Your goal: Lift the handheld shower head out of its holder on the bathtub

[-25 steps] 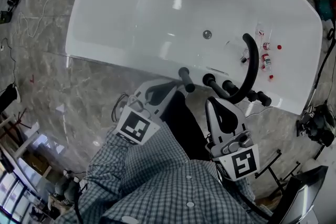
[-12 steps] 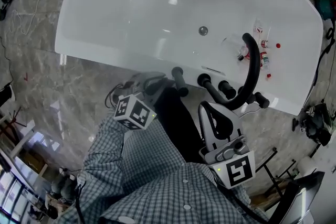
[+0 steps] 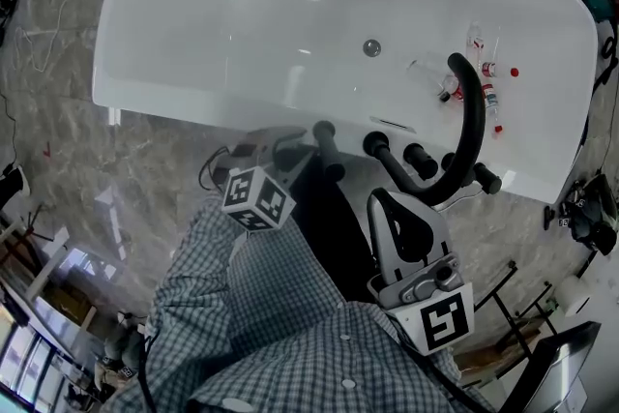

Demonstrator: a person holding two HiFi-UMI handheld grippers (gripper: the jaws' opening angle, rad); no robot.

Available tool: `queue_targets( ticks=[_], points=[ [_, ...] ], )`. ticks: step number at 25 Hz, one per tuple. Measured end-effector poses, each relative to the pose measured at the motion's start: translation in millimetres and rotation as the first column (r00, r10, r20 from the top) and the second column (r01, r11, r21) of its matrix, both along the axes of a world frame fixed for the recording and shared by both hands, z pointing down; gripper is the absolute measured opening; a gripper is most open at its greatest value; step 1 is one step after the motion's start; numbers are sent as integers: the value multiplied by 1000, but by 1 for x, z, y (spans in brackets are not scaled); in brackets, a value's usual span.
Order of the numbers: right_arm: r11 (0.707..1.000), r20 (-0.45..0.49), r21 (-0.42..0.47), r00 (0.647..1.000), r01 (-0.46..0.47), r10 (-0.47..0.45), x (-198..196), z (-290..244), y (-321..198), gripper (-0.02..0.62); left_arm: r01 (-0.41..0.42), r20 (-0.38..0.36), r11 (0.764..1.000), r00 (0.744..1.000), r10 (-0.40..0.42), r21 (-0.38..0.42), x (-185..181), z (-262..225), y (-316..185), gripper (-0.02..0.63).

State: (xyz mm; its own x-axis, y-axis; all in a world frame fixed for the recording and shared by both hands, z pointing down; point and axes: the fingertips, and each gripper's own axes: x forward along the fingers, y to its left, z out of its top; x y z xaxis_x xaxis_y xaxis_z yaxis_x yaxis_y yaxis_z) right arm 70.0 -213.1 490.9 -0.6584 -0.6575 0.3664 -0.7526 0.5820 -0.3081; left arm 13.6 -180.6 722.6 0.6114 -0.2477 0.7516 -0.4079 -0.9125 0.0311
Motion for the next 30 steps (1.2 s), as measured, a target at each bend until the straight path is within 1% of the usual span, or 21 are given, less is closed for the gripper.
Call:
queue_targets(
  ticks=[5, 13, 17, 21, 23, 26, 30],
  points=[
    [999, 0, -19, 1000, -27, 27, 4, 5, 4, 15, -17, -22, 1000, 1000, 17, -2, 12, 3, -7, 102],
    [997, -13, -36, 998, -63, 62, 19, 15, 12, 15, -41, -21, 999, 999, 41, -13, 32, 14, -7, 146],
    [996, -19, -43, 997, -75, 75, 25, 20, 17, 15, -57, -24, 998, 998, 58, 2, 42, 16, -9, 146],
    [995, -19, -53, 997, -82, 81, 27, 24, 21, 15, -83, 9, 995, 997, 83, 50, 44, 18, -14, 141],
    [995, -19, -59, 996, -83, 82, 28, 25, 22, 15, -95, 12, 994, 995, 95, 60, 44, 18, -15, 141],
    [995, -17, -60, 997, -81, 81, 29, 26, 23, 14, -99, 7, 993, 995, 99, 56, 44, 17, -14, 140],
    [995, -14, -63, 997, -81, 81, 30, 26, 25, 15, -81, -3, 996, 997, 81, 33, 45, 18, -14, 140]
  ],
)
